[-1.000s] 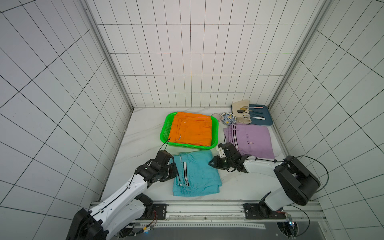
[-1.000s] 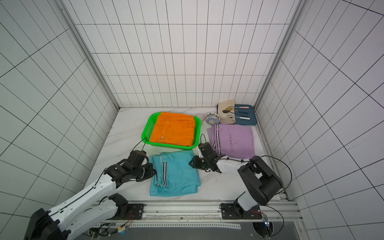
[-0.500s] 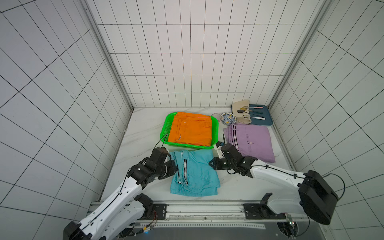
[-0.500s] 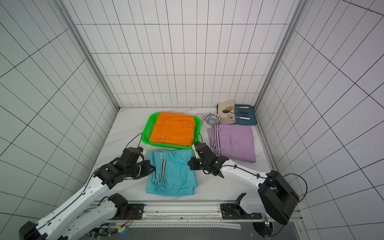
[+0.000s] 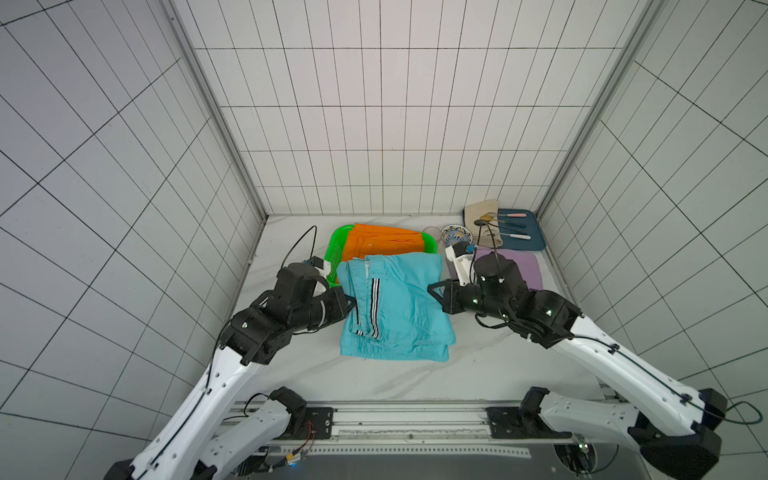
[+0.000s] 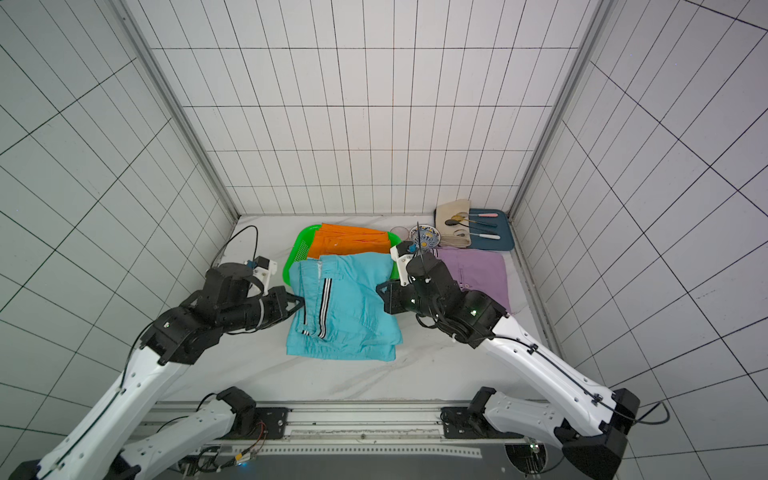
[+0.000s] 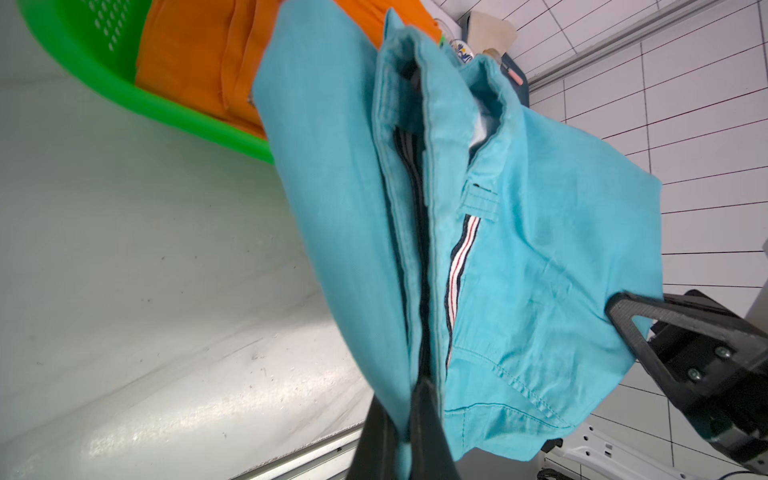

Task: Put the folded long pants in the basket
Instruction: Place the long pant in the basket.

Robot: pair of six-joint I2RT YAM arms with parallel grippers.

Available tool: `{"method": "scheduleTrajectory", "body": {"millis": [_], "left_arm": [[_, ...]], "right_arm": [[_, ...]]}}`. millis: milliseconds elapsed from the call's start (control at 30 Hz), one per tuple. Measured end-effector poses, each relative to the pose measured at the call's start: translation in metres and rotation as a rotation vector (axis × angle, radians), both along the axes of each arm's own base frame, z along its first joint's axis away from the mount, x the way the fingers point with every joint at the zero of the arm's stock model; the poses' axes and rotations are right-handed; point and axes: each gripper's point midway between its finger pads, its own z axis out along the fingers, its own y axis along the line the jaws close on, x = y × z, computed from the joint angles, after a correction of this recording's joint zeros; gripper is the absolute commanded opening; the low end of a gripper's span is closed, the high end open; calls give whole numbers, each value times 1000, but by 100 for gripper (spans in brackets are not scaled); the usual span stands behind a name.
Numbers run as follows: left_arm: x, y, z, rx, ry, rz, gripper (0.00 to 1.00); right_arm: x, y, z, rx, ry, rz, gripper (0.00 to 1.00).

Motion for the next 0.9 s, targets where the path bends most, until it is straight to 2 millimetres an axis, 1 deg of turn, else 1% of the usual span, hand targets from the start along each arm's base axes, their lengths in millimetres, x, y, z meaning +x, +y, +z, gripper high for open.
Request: {"method": "scheduleTrajectory", "body": {"millis": [67, 100, 167, 267, 333, 400, 467, 533, 667, 733, 800, 833, 900], "left_arm": [[20, -2, 9, -6, 2, 14, 0], [31, -1, 12, -12, 9, 26, 0], [53, 5, 15, -38, 28, 52, 0], [89, 22, 16, -71, 63, 108, 0], [111, 32, 12, -78, 83, 136, 0], [128, 36, 6, -80, 102, 144, 0], [142, 35, -2, -73, 119, 139, 0], [156, 34, -11, -58, 140, 137, 0], [192, 31, -32, -40, 184, 131, 0], [207, 29, -49, -33, 222, 128, 0], [217, 27, -73, -22, 270, 125, 0], [220, 28, -84, -14, 292, 125, 0], [226, 29, -110, 8, 341, 122, 0]], "right_arm": [[9, -1, 17, 2, -38, -20, 0], [14, -1, 22, 0, -49, -27, 0], [28, -2, 25, -15, -60, -51, 0], [57, -4, 16, -57, -53, -95, 0], [79, -1, 8, -84, -42, -113, 0], [99, 4, -2, -104, -30, -122, 0], [118, 8, -12, -121, -15, -130, 0], [135, 10, -22, -130, 4, -140, 0], [172, 12, -43, -127, 41, -152, 0], [188, 14, -55, -126, 61, -146, 0], [203, 18, -71, -134, 86, -135, 0], [209, 20, -80, -140, 99, -133, 0], [219, 22, -105, -160, 136, -129, 0]]}}
